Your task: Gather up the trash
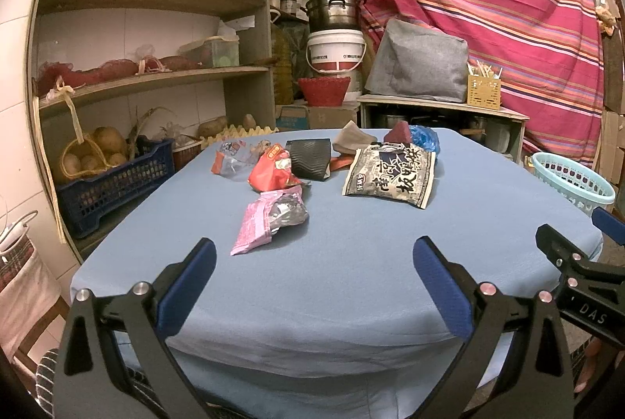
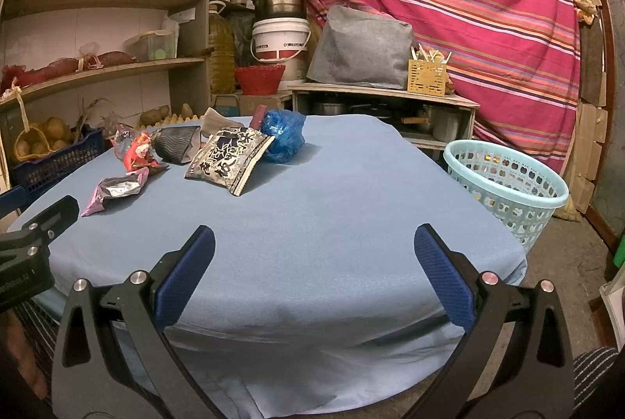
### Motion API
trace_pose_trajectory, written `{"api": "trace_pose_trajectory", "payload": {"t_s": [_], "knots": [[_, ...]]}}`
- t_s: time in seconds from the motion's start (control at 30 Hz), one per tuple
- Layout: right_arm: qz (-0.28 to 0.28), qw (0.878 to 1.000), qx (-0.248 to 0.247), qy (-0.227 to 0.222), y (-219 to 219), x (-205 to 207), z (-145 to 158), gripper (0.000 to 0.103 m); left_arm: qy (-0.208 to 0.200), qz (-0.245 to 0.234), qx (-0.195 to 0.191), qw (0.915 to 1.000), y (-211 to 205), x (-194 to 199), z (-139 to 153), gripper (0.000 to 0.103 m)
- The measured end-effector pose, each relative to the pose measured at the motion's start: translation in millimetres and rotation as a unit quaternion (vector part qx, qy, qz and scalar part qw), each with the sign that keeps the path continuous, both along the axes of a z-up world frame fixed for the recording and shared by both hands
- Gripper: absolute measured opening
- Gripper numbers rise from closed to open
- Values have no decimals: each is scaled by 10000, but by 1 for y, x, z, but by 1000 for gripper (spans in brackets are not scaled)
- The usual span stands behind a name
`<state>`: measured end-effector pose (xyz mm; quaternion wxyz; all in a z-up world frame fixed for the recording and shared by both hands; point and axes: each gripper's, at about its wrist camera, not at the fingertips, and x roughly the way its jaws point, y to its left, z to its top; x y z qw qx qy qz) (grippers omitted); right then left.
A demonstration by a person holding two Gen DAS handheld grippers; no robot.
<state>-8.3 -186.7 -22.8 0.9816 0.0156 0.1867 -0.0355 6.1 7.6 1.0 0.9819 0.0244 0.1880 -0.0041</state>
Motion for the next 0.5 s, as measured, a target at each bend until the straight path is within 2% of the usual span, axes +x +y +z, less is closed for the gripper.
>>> {"api": "trace_pose_trajectory", "payload": {"t_s": [0.5], "knots": [[2, 10000, -10, 25, -1, 1, -2, 99, 5, 6, 0, 10000, 0, 0, -2, 99]]}}
